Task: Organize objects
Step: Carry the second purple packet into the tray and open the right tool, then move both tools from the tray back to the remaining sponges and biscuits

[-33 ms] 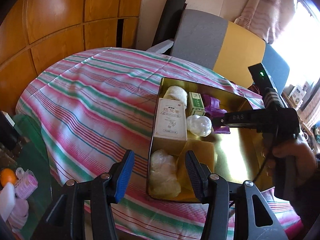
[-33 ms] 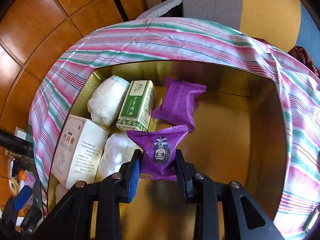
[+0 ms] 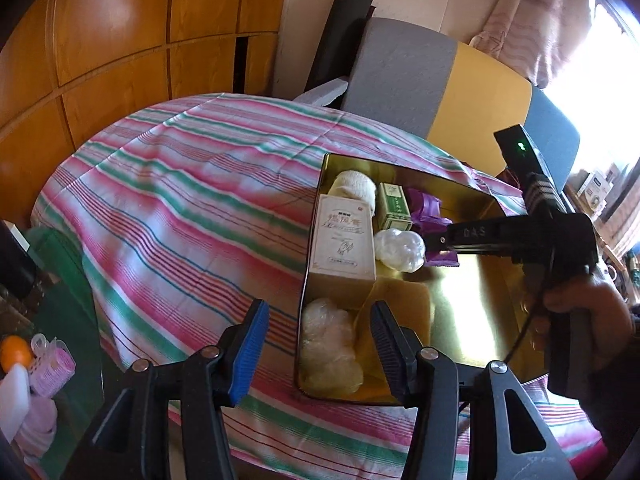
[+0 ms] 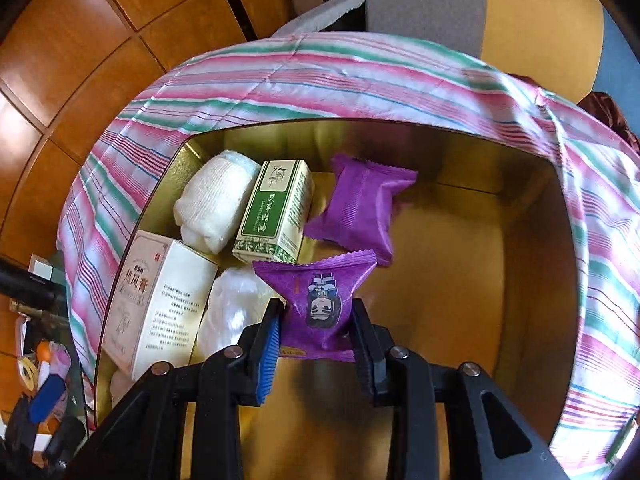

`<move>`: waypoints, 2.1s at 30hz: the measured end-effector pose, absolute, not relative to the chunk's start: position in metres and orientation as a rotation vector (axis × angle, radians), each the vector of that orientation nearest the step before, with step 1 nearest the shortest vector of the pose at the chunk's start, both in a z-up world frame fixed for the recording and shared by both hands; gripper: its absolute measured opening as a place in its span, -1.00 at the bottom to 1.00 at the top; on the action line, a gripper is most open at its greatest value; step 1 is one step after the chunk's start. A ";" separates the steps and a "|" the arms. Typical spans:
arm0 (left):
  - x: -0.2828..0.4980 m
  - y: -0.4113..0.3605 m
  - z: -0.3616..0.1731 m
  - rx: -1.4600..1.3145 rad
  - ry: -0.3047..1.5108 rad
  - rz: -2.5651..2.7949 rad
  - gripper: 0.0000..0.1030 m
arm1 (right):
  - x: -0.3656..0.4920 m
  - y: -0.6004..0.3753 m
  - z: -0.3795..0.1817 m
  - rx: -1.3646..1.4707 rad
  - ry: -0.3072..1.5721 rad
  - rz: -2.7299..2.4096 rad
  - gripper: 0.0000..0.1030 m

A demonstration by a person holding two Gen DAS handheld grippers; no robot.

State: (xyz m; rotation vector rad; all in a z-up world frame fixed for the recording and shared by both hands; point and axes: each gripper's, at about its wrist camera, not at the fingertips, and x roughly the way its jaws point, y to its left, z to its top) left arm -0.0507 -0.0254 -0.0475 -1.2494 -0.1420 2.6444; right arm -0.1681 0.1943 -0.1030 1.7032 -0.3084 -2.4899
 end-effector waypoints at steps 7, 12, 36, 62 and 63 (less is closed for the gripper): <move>-0.049 -0.028 -0.047 -1.242 -0.150 2.655 0.12 | -0.162 0.210 -0.098 1.700 -0.430 -2.487 -0.24; -0.046 -0.025 -0.039 -1.212 -0.139 2.665 0.12 | -0.134 0.228 -0.072 1.601 -0.481 -2.525 -0.24; -0.021 0.060 -0.017 -1.111 0.123 2.515 0.18 | 0.052 0.400 -0.042 1.560 -0.685 -2.815 -0.24; -0.023 0.309 0.003 -1.024 0.403 2.098 0.37 | 0.164 0.607 -0.076 1.340 -1.743 -2.991 -0.24; -0.024 0.324 0.001 -1.025 0.431 2.085 0.37 | 0.164 0.607 -0.077 1.329 -1.750 -2.985 -0.24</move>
